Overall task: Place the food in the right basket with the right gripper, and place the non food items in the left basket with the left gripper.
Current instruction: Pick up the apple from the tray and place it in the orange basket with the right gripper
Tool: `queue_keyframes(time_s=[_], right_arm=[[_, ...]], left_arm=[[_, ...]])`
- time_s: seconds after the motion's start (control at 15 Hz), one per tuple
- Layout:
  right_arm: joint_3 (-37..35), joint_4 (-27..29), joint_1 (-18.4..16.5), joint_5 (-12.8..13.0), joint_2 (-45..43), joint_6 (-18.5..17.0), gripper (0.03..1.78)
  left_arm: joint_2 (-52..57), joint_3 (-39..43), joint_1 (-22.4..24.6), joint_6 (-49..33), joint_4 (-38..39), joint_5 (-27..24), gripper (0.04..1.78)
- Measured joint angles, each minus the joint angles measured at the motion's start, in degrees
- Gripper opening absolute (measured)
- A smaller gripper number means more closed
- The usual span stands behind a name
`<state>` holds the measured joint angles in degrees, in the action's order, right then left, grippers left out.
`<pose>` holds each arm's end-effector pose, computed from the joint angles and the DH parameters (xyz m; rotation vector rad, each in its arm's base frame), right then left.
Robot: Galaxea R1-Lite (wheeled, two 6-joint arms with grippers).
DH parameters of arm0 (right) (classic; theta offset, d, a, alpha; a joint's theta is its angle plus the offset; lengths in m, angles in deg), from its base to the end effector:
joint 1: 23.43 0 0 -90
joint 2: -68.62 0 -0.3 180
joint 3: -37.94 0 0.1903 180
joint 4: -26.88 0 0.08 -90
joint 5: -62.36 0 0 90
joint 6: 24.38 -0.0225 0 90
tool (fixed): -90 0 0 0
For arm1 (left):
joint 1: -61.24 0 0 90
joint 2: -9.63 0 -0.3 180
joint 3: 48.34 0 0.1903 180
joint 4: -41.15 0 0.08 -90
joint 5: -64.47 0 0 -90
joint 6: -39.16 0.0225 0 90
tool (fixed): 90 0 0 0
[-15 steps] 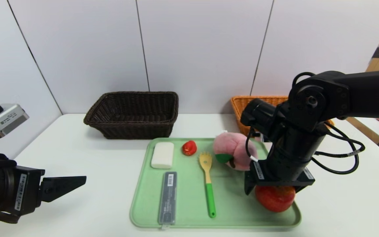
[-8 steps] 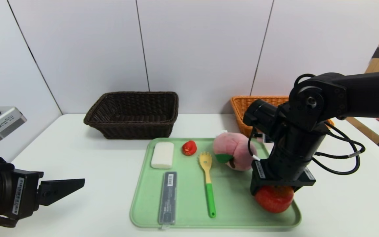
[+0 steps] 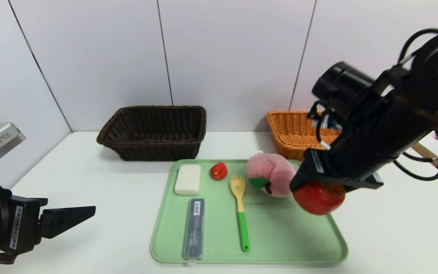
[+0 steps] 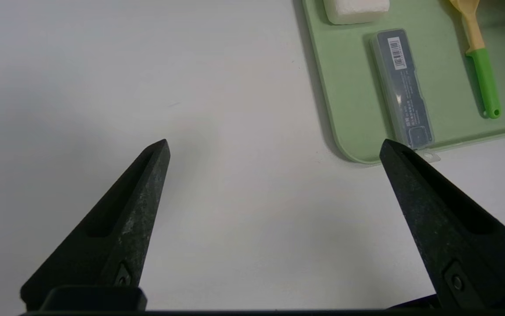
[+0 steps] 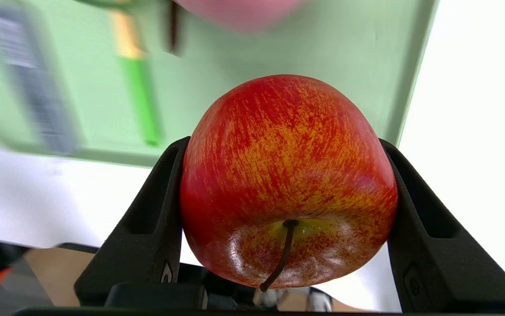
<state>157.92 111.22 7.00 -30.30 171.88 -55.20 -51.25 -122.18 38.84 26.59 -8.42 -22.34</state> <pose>0.2496 0.1478 0.2520 0.1776 1.2504 0.1812 0.1130 -0.0452 0.2437 -0.0681 0.6572 -0.2531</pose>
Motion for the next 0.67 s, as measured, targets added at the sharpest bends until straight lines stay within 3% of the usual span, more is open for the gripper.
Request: queue_keyframes(time_s=[0.2,0.33,0.47,0.67], right_arm=[[6.7,-6.0,-6.0,0.2,-3.4,3.9,1.23],[8.7,-14.6,-11.4,2.3,-2.5,7.4,1.23],[9.5,-23.5,-16.0,5.1,1.0,11.0,1.23],[10.9,-32.7,-21.6,6.3,8.4,13.9,1.23]], left_arm=[[-0.1,-0.4,0.0,-0.7,0.9,0.0,1.69],[-0.4,-0.5,0.0,-0.7,1.9,0.0,1.69],[-0.7,-0.5,0.0,-0.6,2.2,0.0,1.69],[-1.0,-0.5,0.0,-0.6,2.2,0.0,1.69]])
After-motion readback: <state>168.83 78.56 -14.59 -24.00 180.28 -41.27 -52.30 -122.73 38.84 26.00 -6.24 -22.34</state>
